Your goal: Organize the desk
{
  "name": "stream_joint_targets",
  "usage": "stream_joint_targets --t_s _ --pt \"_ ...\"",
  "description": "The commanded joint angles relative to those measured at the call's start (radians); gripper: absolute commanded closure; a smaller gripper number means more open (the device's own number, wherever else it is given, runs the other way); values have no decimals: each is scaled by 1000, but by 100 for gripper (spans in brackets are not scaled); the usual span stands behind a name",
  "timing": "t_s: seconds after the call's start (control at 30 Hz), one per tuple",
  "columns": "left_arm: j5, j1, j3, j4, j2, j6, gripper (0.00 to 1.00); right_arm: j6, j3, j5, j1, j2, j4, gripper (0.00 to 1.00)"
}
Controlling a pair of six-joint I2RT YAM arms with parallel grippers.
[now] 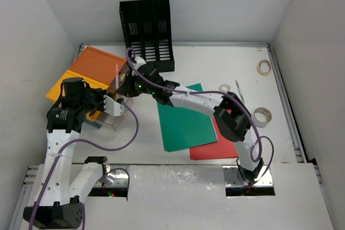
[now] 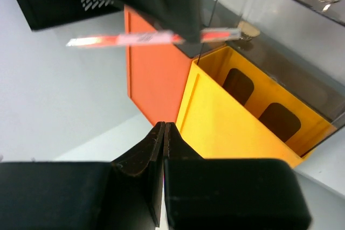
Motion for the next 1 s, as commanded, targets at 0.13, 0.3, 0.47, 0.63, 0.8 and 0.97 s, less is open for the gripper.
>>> stream_joint_targets --t_s 0.13,0.3,0.47,0.63,0.8,0.97 --pt "-43 14 15 108 22 -152 100 24 19 133 40 57 94 100" --pt "-69 33 -7 224 37 -250 100 -44 77 156 73 97 27 100" --pt "-84 59 -5 312 63 -349 100 -85 88 165 80 106 -25 100" --pt "-78 102 -2 398 86 -458 100 -180 125 186 102 101 -124 100" --pt "-61 152 -4 430 117 -500 100 -220 151 202 114 106 -189 100" --pt "-17 211 -1 464 129 -514 100 -268 224 219 125 137 -279 100"
